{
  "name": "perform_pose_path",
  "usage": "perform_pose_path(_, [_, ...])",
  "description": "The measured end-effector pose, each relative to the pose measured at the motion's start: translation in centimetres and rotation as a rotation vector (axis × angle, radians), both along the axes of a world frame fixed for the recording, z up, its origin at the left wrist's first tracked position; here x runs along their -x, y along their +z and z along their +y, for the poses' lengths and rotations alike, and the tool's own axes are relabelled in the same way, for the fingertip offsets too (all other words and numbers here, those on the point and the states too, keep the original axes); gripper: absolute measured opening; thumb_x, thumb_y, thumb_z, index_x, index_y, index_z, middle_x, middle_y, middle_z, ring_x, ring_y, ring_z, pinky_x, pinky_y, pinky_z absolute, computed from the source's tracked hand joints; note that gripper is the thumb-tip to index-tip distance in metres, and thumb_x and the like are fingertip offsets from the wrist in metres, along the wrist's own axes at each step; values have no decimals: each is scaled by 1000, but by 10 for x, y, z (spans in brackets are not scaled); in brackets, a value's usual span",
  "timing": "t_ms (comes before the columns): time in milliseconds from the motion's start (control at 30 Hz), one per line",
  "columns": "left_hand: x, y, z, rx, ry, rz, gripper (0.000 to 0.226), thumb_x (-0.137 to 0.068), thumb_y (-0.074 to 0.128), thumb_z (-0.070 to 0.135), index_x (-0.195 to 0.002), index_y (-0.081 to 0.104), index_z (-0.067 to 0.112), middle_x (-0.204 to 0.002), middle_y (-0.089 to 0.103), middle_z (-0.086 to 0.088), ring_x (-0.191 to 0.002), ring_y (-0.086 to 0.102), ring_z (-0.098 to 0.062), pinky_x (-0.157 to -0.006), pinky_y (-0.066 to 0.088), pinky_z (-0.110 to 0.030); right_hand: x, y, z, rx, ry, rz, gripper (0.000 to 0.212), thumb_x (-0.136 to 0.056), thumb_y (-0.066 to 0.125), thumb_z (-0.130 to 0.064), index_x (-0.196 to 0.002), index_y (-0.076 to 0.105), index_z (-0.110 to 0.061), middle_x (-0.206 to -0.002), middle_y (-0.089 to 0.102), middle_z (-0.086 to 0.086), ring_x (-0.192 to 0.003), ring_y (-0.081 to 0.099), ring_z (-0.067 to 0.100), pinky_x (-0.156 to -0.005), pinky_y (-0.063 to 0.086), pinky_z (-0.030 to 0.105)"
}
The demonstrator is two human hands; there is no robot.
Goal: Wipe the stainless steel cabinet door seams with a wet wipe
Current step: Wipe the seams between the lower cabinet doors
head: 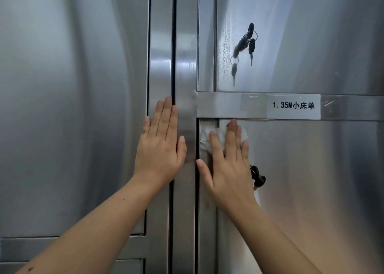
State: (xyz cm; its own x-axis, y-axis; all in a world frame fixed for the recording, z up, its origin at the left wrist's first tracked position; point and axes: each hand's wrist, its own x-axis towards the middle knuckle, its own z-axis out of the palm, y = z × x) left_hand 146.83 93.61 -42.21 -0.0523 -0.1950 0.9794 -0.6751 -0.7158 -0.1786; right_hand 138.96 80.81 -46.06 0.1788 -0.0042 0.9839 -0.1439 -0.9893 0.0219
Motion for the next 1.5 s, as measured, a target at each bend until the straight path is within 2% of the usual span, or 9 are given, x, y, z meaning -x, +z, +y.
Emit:
perform_pose_path(133, [-1, 0, -1, 3, 9, -1, 62, -89, 31, 26, -143, 23, -2, -152, 17, -17, -141, 11, -24, -114, 2, -36, 7, -1, -5, 98, -100, 36, 71, -89, 29, -52, -135, 44, 0, -144, 24, 33, -134, 22, 45, -108, 14, 53])
perform_pose_path(233, [-1, 0, -1, 3, 14, 0, 62, -89, 31, 26, -144, 22, -2, -152, 15, -16, -141, 10, -24, -114, 3, -37, 6, 2, -3, 84, -148, 49, 75, -89, 25, -56, -139, 39, -3, -145, 23, 32, -135, 22, 45, -108, 16, 54])
perform_pose_path(467, [-1, 0, -1, 7, 13, -10, 62, -89, 31, 26, -143, 25, -3, -151, 17, -17, -140, 13, -26, -113, 8, -40, -9, -2, 2, -16, -108, -4, 79, -88, 26, -61, -144, 30, -6, -150, 14, 28, -140, 11, 41, -113, 7, 50])
perform_pose_path(600, [2, 0, -1, 11, 6, 0, 61, -89, 31, 25, -142, 25, -3, -151, 18, -17, -140, 15, -27, -113, 8, -40, -10, -30, 1, 6, -82, 25, 83, -87, 30, -62, -143, 30, 0, -149, 14, 30, -139, 12, 44, -114, 11, 50])
perform_pose_path(767, [1, 0, -2, 14, 2, -10, 61, -88, 32, 24, -141, 27, -4, -150, 22, -20, -139, 19, -30, -112, 10, -41, -9, 7, -7, 63, -79, -3, 82, -88, 29, -61, -143, 30, -1, -147, 13, 33, -138, 9, 44, -112, 14, 49])
perform_pose_path(900, [1, -1, -1, 14, 9, -4, 61, -88, 32, 25, -142, 26, -3, -150, 21, -19, -140, 18, -29, -113, 11, -42, -9, -5, -2, 3, -51, 27, 82, -88, 28, -62, -145, 25, -4, -150, 7, 31, -140, 4, 42, -114, 10, 48])
perform_pose_path(1200, [0, -1, -1, 6, 11, 1, 61, -88, 31, 25, -142, 25, -3, -151, 19, -19, -140, 16, -28, -113, 10, -42, -11, 9, -3, 9, -48, 2, 81, -89, 30, -62, -144, 28, -2, -148, 9, 33, -139, 5, 45, -114, 12, 50])
perform_pose_path(1333, [1, -1, -1, 4, 9, 9, 61, -89, 31, 26, -143, 23, -2, -151, 17, -17, -141, 13, -26, -114, 9, -42, -11, -16, 1, -11, -15, 2, 83, -87, 33, -61, -143, 30, 0, -148, 12, 33, -138, 9, 46, -112, 13, 50])
perform_pose_path(1500, [1, -1, -1, 9, 7, 6, 61, -88, 31, 25, -142, 25, -3, -151, 18, -18, -140, 15, -27, -113, 10, -42, -11, -5, -4, 63, -78, 2, 85, -86, 32, -63, -142, 32, 1, -146, 16, 35, -137, 13, 48, -111, 14, 51])
